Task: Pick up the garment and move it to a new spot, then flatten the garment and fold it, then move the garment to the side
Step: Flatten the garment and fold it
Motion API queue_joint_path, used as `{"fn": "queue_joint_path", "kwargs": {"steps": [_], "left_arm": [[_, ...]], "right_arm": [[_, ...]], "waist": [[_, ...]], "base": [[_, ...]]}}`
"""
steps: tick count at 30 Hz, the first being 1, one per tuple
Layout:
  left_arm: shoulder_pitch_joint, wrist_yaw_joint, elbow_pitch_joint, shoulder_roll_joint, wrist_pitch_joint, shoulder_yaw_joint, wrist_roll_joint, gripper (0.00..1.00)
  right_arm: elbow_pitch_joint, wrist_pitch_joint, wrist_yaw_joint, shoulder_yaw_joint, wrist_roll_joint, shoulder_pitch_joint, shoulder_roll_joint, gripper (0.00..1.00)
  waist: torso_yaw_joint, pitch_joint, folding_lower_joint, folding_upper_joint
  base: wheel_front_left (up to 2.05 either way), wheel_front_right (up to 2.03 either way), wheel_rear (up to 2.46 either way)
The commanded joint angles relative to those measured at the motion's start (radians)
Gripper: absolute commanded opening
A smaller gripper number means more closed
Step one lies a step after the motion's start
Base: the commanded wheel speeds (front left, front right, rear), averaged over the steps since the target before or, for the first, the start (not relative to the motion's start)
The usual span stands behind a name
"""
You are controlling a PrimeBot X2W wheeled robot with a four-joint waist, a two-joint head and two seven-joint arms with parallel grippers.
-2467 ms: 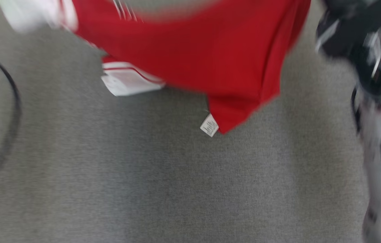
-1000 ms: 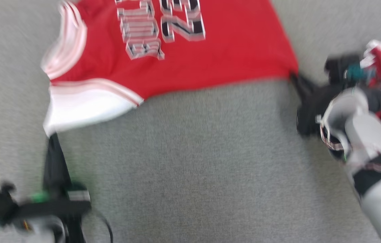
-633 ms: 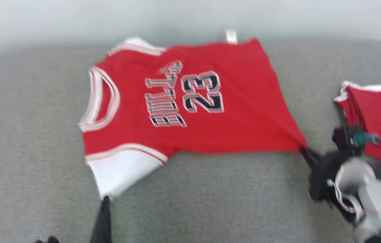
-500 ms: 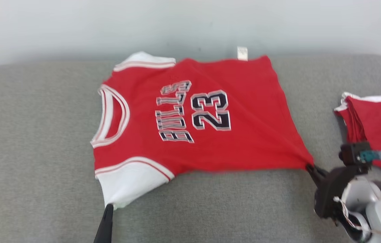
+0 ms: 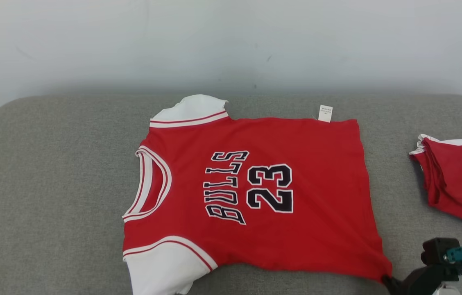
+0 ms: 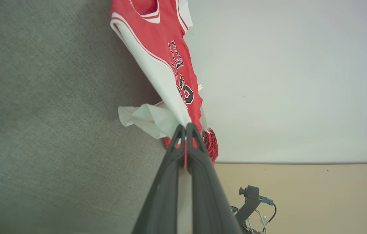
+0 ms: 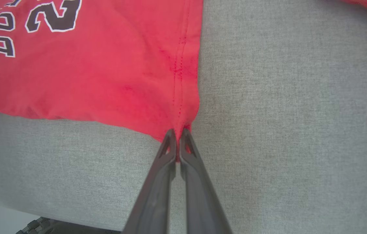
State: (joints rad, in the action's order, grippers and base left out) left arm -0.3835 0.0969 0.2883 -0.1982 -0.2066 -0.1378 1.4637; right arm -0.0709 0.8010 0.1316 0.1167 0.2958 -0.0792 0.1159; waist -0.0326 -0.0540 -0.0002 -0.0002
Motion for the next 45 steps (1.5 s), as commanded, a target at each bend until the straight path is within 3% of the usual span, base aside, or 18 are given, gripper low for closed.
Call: {"fn": "queue_joint_path", "kwargs": {"steps": [1, 6, 13, 19, 32, 45], "left_arm": [[-0.027, 0.005, 0.029, -0.015, -0.018, 0.014, 0.039, 0.0], [-0.09, 0.01, 0.107, -0.039, -0.05, 0.056, 0.125, 0.0], [-0.056, 0.029, 0.196, -0.002, -0.032, 0.122, 0.222, 0.0], [0.079, 0.028, 0.119, -0.016, -0.057, 0.067, 0.134, 0.0], [0.502, -0.08, -0.262, -0.006, 0.067, -0.011, -0.212, 0.0], [0.784, -0.049, -0.543, 0.007, 0.173, -0.086, -0.404, 0.0]], "right_arm": [[-0.018, 0.023, -0.002, 0.009, -0.008, -0.036, -0.006, 0.0], [-0.061, 0.068, -0.002, 0.035, -0.022, -0.087, -0.011, 0.0], [-0.088, 0.012, -0.002, 0.036, -0.004, -0.047, -0.009, 0.0], [-0.065, -0.037, -0.002, 0.025, 0.012, 0.021, 0.004, 0.0], [0.103, -0.147, -0.002, -0.08, 0.004, 0.249, 0.055, 0.0], [0.259, -0.292, -0.002, -0.094, -0.045, 0.369, 0.045, 0.0]], "waist": [[0.003, 0.001, 0.0002, 0.0002], [0.017, -0.004, 0.0002, 0.0002], [0.034, -0.014, 0.0002, 0.0002], [0.035, -0.031, 0.0002, 0.0002], [0.039, -0.094, 0.0002, 0.0002], [0.052, -0.147, 0.0002, 0.0002]], "base": [[0.0, 0.0, 0.0], [0.0, 0.0, 0.0], [0.0, 0.0, 0.0], [0.0, 0.0, 0.0], [0.0, 0.0, 0.0], [0.0, 0.0, 0.0]]}}
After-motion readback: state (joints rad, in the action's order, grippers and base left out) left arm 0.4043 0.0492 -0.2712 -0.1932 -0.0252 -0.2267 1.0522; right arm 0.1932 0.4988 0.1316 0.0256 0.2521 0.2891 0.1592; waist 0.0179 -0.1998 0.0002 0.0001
